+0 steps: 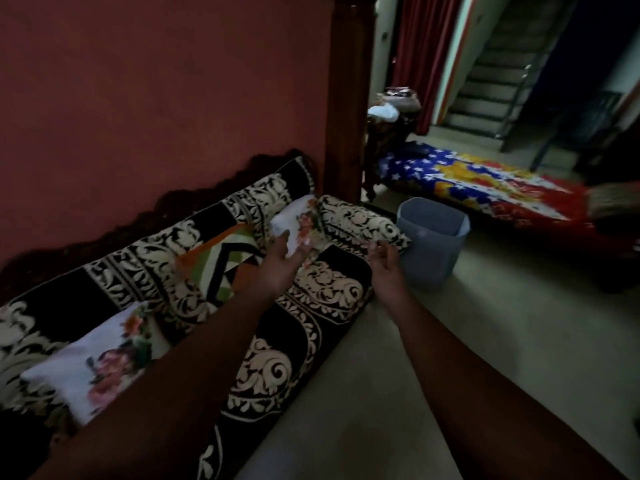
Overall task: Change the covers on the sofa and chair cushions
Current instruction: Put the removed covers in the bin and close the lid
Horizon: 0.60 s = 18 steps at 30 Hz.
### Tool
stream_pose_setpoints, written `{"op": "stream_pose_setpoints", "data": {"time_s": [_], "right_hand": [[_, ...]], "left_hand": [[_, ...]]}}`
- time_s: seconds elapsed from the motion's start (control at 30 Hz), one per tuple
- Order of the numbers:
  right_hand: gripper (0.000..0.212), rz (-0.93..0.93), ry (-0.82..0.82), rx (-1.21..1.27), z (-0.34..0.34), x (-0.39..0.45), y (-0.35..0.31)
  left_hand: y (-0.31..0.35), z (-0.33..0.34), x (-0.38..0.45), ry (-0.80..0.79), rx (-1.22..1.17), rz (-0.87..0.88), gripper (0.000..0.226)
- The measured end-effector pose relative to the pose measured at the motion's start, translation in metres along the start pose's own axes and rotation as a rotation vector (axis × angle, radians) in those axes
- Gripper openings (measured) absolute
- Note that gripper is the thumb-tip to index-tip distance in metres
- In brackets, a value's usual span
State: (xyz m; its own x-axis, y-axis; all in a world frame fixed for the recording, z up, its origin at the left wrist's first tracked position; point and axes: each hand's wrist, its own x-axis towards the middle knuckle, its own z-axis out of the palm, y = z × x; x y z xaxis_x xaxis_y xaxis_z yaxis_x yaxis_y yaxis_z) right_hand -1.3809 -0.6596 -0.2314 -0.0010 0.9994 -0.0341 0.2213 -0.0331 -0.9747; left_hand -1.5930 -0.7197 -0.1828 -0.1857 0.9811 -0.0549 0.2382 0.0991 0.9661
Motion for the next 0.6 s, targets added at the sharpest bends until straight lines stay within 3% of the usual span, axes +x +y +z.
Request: {"op": "stream_pose_setpoints", "data": {"time_s": [0.13, 0.23, 0.27, 0.37, 0.47, 0.6], "right_hand": [[0.080, -0.018, 0.101, 0.014, -0.073, 0.015, 0.004], [0.049, -0.020, 0.146, 0.050, -0.115, 0.030, 0.009], [0.053, -0.002, 0.167, 0.063, -0.125, 0.036, 0.012], [0.095, 0.045, 0.249, 0.061, -0.154, 0.063, 0.037], [0.104, 0.080, 0.304, 0.048, -0.176, 0.091, 0.048], [0.064, 0.107, 0.347, -0.007, -0.198, 0.133, 0.055]], "left_hand": [[0.027, 0.079, 0.019, -0.047, -0.018, 0.068, 0.066], [0.042, 0.121, 0.038, -0.078, -0.005, 0.107, 0.055], [0.046, 0.133, 0.043, -0.079, 0.007, 0.106, 0.056], [0.052, 0.165, 0.068, -0.101, -0.009, 0.130, 0.050], [0.054, 0.197, 0.103, -0.156, -0.008, 0.137, 0.052], [0.051, 0.231, 0.157, -0.194, -0.029, 0.134, 0.040]]}}
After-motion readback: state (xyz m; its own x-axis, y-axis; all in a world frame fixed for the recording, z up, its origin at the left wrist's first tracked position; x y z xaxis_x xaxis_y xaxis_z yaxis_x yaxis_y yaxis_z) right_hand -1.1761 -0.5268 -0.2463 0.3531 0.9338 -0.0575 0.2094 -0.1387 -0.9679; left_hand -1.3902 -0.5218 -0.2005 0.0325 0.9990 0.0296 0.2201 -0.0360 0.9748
